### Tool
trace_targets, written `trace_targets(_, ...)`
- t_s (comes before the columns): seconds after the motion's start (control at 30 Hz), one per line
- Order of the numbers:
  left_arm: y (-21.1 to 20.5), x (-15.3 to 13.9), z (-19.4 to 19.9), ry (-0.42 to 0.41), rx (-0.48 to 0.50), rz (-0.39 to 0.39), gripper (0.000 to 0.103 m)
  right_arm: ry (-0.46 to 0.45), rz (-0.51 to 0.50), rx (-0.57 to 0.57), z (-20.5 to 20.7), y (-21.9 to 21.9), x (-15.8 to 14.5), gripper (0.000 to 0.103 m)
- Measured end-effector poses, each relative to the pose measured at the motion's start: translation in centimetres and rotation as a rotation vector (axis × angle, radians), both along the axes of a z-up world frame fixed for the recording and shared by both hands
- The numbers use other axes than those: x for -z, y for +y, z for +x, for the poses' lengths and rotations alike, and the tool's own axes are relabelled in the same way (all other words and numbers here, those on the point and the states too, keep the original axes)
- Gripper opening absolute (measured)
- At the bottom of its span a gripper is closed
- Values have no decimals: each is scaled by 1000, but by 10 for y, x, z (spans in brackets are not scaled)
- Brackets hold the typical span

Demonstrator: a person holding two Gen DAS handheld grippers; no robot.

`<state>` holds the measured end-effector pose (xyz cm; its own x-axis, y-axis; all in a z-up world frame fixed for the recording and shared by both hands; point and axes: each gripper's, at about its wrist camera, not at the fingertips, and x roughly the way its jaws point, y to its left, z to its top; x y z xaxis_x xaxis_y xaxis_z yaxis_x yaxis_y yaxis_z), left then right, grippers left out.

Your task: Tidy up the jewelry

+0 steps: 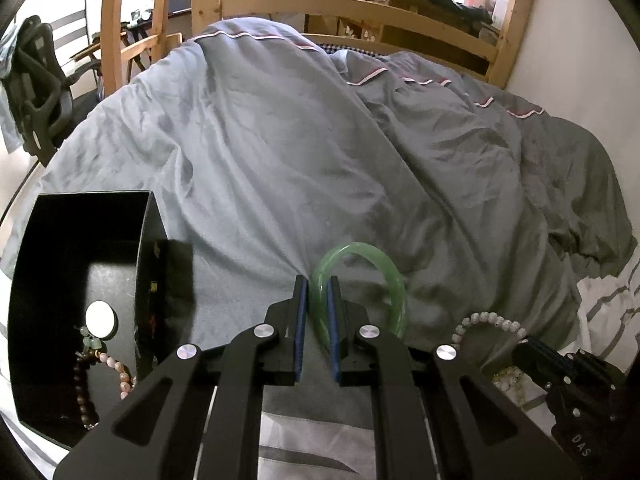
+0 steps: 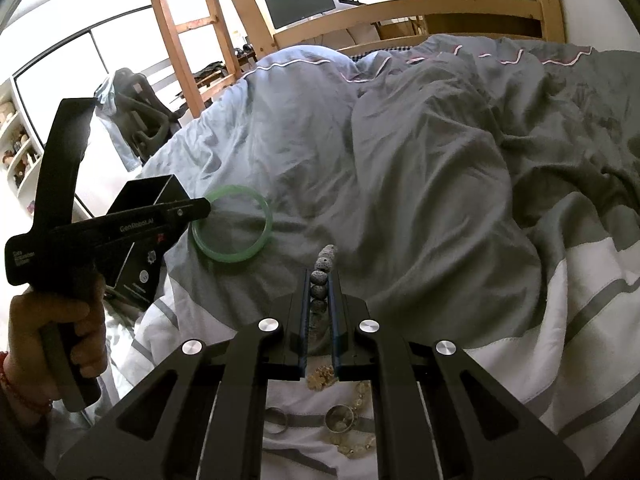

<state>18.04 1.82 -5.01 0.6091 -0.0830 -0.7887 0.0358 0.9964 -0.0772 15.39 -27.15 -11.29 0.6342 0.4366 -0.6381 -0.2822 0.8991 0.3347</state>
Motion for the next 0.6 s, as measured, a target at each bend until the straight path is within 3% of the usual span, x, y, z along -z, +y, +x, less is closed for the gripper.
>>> trace_targets(0.37, 5, -15, -4, -43, -29, -3, 11, -2, 7, -1, -1, -1, -1, 9)
trace_targets(0.47, 1, -27, -10, -103, -29, 44, 11, -2, 9, 1, -1, -2, -1, 9)
trace_targets(0.6, -4, -35, -13, -126, -2, 38, 11, -3, 8, 0, -2, -1, -1, 9)
